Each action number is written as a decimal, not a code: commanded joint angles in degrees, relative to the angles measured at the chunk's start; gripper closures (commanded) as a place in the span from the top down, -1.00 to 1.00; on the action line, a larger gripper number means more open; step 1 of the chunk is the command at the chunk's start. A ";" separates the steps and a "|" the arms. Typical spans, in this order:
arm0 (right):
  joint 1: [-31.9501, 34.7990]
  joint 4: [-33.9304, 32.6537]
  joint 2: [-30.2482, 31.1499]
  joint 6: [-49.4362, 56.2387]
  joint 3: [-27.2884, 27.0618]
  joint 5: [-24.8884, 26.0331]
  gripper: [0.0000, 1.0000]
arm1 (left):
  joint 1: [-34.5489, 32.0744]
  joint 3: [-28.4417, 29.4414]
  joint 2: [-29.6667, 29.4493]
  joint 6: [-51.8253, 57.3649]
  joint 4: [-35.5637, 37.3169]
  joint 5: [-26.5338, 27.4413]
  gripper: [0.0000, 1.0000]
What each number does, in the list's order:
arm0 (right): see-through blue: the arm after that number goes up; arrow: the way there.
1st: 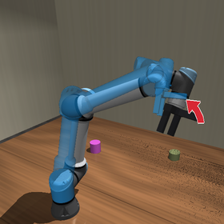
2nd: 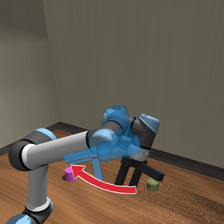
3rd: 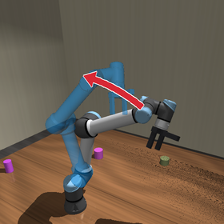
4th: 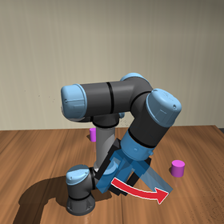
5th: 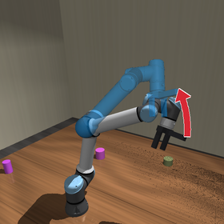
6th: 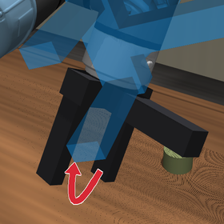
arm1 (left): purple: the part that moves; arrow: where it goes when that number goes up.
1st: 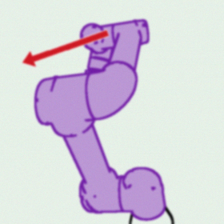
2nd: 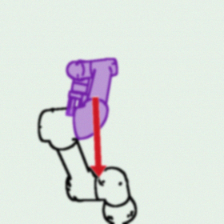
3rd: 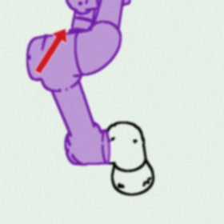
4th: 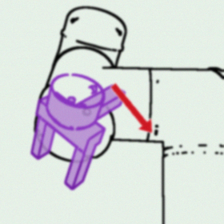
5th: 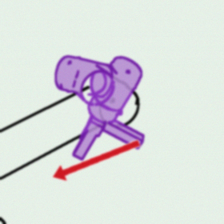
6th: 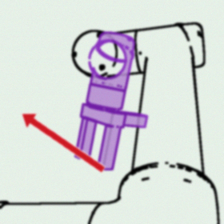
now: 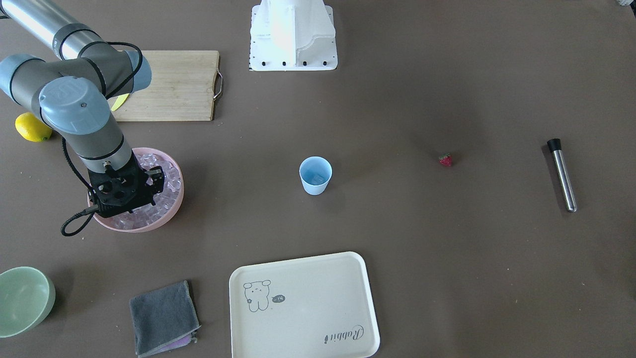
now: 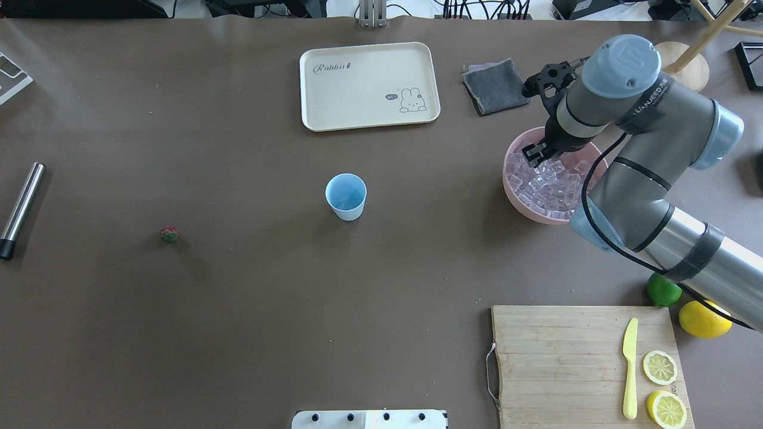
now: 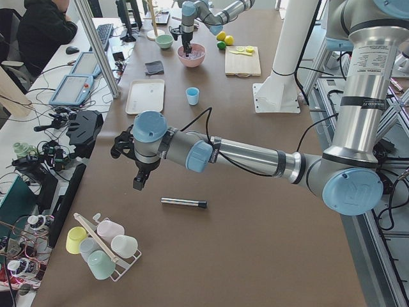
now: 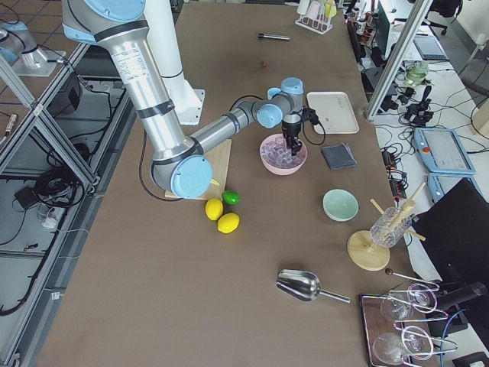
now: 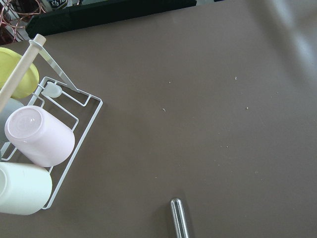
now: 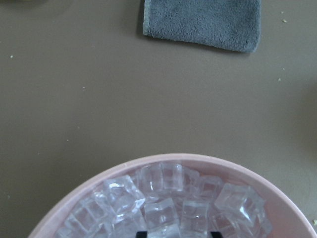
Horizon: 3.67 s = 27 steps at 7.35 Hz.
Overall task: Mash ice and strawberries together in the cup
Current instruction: 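Return the right gripper to the pink bowl and grasp another ice cube, then carry the ice cube with the right gripper over the light-blue cup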
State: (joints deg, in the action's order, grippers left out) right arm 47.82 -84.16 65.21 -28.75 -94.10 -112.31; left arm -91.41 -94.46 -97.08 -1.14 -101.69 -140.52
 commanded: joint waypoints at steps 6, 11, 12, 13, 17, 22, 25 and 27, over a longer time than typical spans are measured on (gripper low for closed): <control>-1.15 0.31 0.53 0.36 0.06 0.07 -0.29 | 0.00 -0.72 -0.04 0.00 0.09 -0.01 0.95; 0.52 -0.48 0.27 0.28 -1.95 -0.80 -0.74 | 0.09 -0.99 0.05 0.00 0.09 -0.02 0.95; 1.91 -0.48 0.00 -0.51 -4.66 -4.03 -0.74 | 0.09 -0.99 0.05 0.00 0.17 -0.02 0.95; 1.93 -0.39 -1.13 -5.91 -6.87 -4.67 -0.74 | 0.00 -0.99 0.14 0.00 0.09 -0.02 0.95; -11.06 -0.65 -18.06 -30.97 0.30 7.08 -0.74 | 0.09 -2.05 1.46 -0.44 0.09 -0.10 0.95; -21.35 0.31 -25.13 -39.89 5.33 19.39 -0.71 | 0.00 -2.75 1.55 -0.44 0.17 -0.02 0.95; -21.45 0.31 -26.01 -40.41 6.99 21.25 -0.63 | 0.00 -2.84 1.63 -0.53 0.18 -0.10 0.95; -21.45 0.31 -27.15 -41.73 8.22 22.56 -0.48 | -0.09 -2.84 1.63 -0.44 0.18 -0.10 0.95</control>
State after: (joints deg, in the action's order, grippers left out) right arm 26.38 -83.85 38.71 -69.91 -86.81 -90.75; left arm -91.47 -97.28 -95.45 -1.60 -101.51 -140.62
